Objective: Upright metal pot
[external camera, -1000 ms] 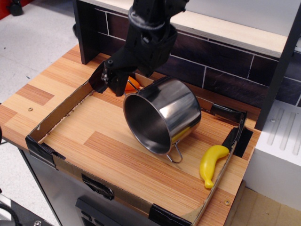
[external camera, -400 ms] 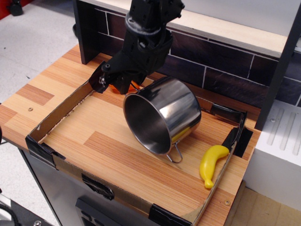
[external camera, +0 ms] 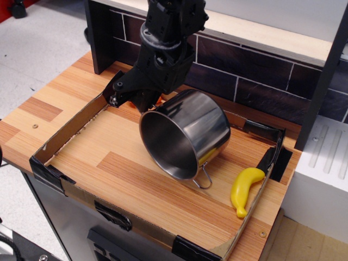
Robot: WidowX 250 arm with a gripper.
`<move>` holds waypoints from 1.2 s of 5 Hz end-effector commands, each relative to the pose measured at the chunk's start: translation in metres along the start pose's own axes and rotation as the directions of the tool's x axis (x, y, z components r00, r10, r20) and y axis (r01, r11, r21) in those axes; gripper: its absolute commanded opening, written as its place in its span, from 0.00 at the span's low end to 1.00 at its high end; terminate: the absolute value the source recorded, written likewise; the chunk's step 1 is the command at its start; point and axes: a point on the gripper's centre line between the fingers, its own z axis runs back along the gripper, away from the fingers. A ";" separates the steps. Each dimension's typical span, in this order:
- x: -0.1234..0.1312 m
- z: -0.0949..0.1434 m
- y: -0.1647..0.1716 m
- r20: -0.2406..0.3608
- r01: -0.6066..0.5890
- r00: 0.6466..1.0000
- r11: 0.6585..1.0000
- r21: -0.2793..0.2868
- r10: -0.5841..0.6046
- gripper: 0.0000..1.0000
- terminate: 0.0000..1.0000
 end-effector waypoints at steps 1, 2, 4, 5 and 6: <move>-0.022 0.025 0.005 0.006 -0.065 0.998 0.964 -0.257 0.069 0.00 0.00; -0.033 0.035 0.004 0.033 -0.093 0.993 0.903 -0.420 0.118 0.00 0.00; -0.043 0.028 -0.002 0.031 -0.085 0.987 0.681 -0.728 0.156 0.00 0.00; -0.035 0.013 -0.012 0.031 -0.054 0.993 0.666 -0.744 0.116 0.00 0.00; -0.027 0.004 -0.024 0.034 -0.015 0.997 0.654 -0.757 0.063 0.00 0.00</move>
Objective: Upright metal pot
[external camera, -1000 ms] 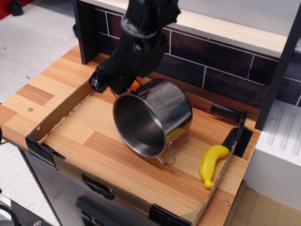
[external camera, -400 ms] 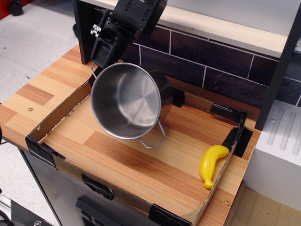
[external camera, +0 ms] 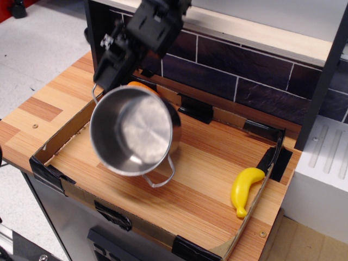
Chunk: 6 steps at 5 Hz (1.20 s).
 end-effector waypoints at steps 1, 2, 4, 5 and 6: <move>0.003 -0.007 0.000 -0.042 0.025 0.999 0.999 0.048 -0.023 0.00 0.00; 0.002 0.005 0.009 -0.040 0.018 0.999 0.982 0.187 -0.010 1.00 0.00; -0.010 0.034 0.008 0.055 -0.060 0.998 0.774 0.631 0.033 1.00 0.00; -0.011 0.035 -0.007 0.128 -0.105 0.992 0.594 0.798 0.002 1.00 0.00; -0.021 0.041 -0.023 0.243 -0.176 0.967 0.486 0.856 -0.078 1.00 0.00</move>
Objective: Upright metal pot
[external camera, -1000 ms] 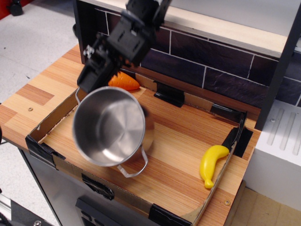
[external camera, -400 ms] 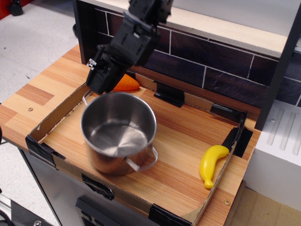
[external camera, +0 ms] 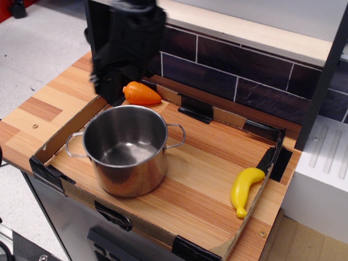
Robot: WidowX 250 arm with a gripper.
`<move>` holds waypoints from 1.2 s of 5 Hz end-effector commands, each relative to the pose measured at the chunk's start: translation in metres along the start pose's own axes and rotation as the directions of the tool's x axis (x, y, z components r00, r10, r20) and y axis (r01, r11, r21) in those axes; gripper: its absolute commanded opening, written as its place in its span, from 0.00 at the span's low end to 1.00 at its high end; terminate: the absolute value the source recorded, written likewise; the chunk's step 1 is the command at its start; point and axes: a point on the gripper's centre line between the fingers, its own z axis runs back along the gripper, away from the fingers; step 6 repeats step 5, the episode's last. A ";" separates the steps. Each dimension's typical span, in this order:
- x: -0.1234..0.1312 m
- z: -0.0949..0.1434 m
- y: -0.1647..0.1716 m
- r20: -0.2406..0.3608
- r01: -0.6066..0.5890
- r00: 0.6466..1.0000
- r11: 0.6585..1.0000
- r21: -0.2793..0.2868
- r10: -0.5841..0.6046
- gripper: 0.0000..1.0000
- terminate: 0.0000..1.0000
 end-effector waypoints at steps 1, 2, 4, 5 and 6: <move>-0.017 0.072 0.010 0.186 -0.069 0.981 0.992 0.109 0.048 1.00 0.00; -0.019 0.090 0.007 0.205 -0.076 0.976 0.997 0.019 0.070 1.00 0.00; -0.021 0.094 0.008 0.227 -0.117 0.965 0.991 -0.072 0.130 1.00 0.00; -0.021 0.094 0.008 0.227 -0.117 0.965 0.991 -0.072 0.130 1.00 1.00; -0.021 0.094 0.008 0.227 -0.117 0.965 0.991 -0.072 0.130 1.00 1.00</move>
